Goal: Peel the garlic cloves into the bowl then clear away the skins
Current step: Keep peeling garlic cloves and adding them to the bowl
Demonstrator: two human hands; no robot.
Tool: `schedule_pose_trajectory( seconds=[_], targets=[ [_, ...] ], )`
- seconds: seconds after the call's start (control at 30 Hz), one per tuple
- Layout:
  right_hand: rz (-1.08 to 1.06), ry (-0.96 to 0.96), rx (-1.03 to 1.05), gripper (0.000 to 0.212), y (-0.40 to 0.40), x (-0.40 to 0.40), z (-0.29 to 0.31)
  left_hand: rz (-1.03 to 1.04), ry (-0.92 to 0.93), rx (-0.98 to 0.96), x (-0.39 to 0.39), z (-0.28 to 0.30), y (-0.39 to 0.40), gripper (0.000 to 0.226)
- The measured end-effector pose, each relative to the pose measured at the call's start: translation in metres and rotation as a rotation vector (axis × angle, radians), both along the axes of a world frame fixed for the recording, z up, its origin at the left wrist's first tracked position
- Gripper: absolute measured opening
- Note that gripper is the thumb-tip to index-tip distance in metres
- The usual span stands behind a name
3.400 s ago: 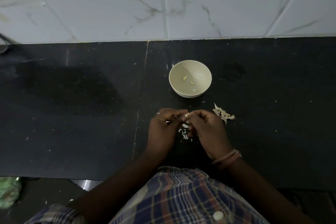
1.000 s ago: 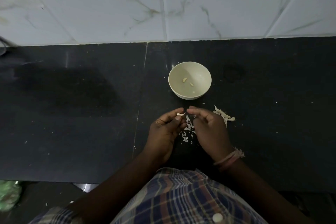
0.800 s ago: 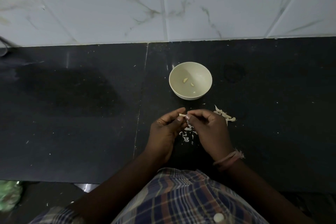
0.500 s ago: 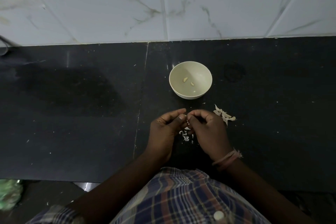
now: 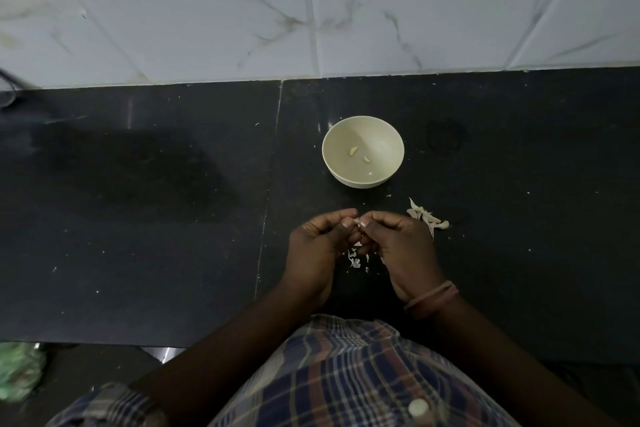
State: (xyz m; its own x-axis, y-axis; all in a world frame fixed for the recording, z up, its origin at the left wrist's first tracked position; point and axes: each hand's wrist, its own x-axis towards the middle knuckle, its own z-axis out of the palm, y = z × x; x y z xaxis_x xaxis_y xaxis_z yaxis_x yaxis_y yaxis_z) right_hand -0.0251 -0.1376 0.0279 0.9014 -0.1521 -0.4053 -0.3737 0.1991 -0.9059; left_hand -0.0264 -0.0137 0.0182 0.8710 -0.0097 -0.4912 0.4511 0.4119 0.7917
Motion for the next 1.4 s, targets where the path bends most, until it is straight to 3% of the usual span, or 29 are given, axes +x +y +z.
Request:
schedule_pose_trajectory(
  seconds=[0.3, 0.53, 1.07, 1.23, 1.4],
  targets=[
    [-0.001, 0.062, 0.143, 0.031, 0.000, 0.001, -0.004, -0.003, 0.106, -0.137, 0.002, 0.004, 0.000, 0.018],
    [0.012, 0.153, 0.324, 0.015, -0.003, 0.003, -0.003, -0.020, 0.138, -0.210, 0.007, 0.010, 0.003, 0.021],
    [0.065, -0.093, -0.261, 0.009, -0.004, -0.003, -0.004, 0.010, 0.141, -0.245, 0.007, 0.012, 0.002, 0.024],
    [0.060, -0.097, -0.237, 0.009, -0.003, -0.003, -0.004, 0.008, 0.138, -0.253, 0.006, 0.013, 0.000, 0.025],
    [-0.022, -0.053, -0.049, 0.012, 0.000, -0.003, -0.003, -0.038, 0.117, -0.273, 0.005, 0.014, 0.002, 0.026]
  ],
)
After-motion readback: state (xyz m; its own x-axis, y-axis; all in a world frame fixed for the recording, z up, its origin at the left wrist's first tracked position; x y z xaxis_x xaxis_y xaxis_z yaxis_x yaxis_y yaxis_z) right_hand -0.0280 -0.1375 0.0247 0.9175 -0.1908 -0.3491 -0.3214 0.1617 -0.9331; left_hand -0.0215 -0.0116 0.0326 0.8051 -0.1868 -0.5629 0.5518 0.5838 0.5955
